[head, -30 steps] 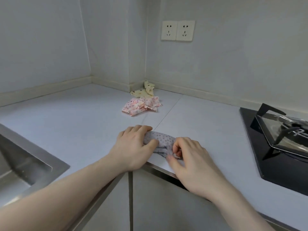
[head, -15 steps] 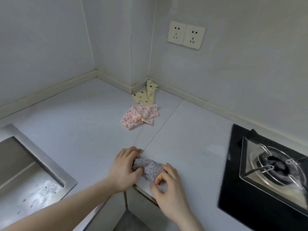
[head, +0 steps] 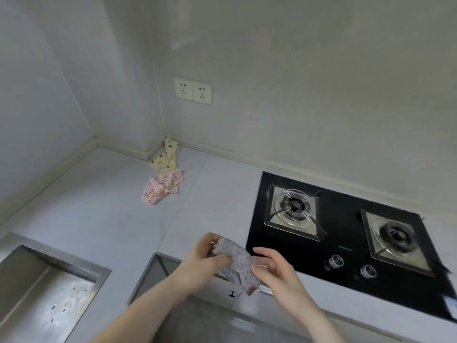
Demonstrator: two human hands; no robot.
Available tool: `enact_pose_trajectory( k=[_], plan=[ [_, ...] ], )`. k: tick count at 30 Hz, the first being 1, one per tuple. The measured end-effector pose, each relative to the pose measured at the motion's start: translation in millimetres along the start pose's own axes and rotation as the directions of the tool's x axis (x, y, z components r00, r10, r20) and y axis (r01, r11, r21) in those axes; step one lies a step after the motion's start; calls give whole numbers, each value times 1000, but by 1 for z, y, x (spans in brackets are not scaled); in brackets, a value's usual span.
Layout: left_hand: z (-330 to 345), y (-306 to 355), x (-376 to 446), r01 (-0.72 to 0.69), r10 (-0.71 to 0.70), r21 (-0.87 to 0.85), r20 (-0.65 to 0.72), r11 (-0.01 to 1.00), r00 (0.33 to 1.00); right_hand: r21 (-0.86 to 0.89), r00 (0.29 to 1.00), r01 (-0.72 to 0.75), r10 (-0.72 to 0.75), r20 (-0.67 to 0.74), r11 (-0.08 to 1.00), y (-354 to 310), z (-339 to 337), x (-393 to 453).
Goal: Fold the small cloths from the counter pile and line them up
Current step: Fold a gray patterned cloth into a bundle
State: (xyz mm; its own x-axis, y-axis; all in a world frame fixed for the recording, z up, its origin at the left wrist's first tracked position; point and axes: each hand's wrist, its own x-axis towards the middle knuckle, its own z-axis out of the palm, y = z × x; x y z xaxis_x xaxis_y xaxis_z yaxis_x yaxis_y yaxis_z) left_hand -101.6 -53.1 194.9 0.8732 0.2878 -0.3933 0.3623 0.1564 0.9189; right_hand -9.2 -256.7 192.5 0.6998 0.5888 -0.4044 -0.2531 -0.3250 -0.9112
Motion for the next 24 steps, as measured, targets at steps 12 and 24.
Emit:
enact_pose_trajectory(
  k=[12,24],
  plan=[
    [141,36,61,-101,41,308,197,946,980,87,948,-6,34,-317,996,25,-121,-53],
    [282,56,146,-309,10,443,559,842,829,212,811,9,117,-573,977,46,-230,-83]
  ],
)
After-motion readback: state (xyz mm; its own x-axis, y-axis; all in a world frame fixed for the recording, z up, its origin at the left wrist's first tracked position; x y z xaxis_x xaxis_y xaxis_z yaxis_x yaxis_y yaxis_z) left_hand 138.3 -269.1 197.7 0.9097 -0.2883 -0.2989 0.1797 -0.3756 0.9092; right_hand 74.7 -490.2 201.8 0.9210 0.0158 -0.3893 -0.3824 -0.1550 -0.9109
